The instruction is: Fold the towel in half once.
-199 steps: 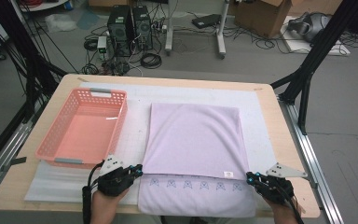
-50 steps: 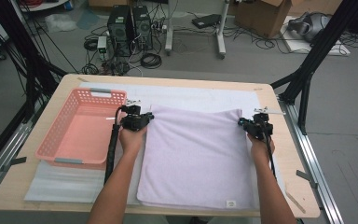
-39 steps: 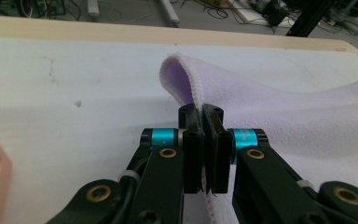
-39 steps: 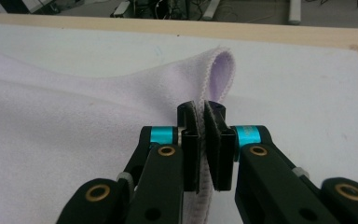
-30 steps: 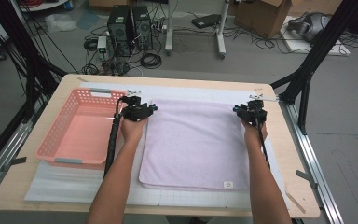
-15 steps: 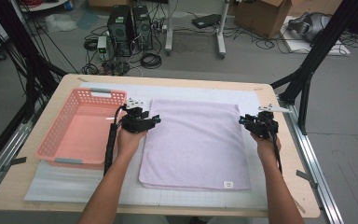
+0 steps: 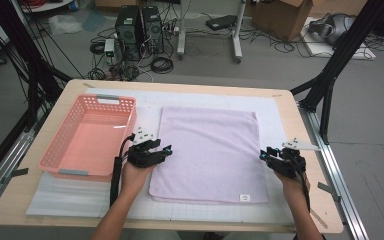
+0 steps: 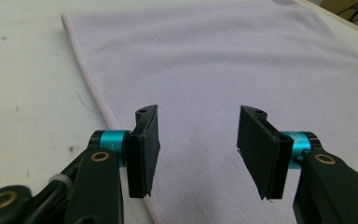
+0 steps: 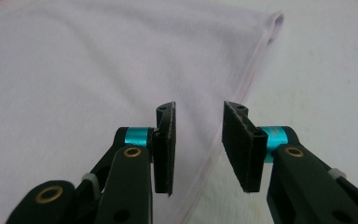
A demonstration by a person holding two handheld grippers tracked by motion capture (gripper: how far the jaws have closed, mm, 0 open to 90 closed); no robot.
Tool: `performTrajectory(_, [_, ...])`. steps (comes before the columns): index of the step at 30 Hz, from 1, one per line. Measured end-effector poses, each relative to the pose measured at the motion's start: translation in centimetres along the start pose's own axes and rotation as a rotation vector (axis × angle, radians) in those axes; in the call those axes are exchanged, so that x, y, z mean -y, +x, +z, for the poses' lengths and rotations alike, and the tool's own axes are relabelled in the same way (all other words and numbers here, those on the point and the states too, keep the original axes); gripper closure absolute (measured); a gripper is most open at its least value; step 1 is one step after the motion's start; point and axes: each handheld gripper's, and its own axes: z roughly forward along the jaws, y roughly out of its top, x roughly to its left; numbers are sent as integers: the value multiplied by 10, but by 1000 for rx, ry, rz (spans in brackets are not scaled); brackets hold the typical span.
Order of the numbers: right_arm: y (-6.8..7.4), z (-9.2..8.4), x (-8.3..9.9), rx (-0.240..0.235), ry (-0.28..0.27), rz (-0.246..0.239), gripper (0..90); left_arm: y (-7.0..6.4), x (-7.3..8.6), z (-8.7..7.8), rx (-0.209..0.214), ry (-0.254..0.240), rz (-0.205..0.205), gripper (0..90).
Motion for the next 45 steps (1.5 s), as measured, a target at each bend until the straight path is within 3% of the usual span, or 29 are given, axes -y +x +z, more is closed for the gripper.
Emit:
performTrajectory(5, [1,-14,18,5,19,-12,646,-7,25,-18,4,19,8,495])
performTrajectory(7, [3,-20,23,-5,24,-15,651,-8,34,-25,9,7,-7,503])
performTrajectory(10, [9,-31,31,-20,24,-18,663,-12,38,-36,12,-12,-5,514])
performTrajectory(20, [31,-56,57,-71,50,-42,700,-24,59,-69,36,33,-39,548])
performTrajectory(24, [39,-65,61,-68,52,-73,699,-27,66,-77,43,57,-54,556])
performTrajectory(30, [44,-70,65,-93,63,-71,697,-33,71,-78,32,97,-40,562])
performTrajectory(32, [45,-69,65,-110,77,-59,689,-34,71,-78,37,107,-31,648])
performTrajectory(35, [43,-66,67,-122,95,-43,692,-35,71,-78,42,115,-16,856])
performTrajectory(39, [42,-61,69,-140,118,-31,727,-35,71,-79,44,102,-20,867])
performTrajectory(43, [41,-57,71,-163,132,-23,846,-35,71,-82,50,81,-33,867])
performTrajectory(45, [43,-58,70,-159,130,-39,860,-35,71,-85,52,68,-35,868])
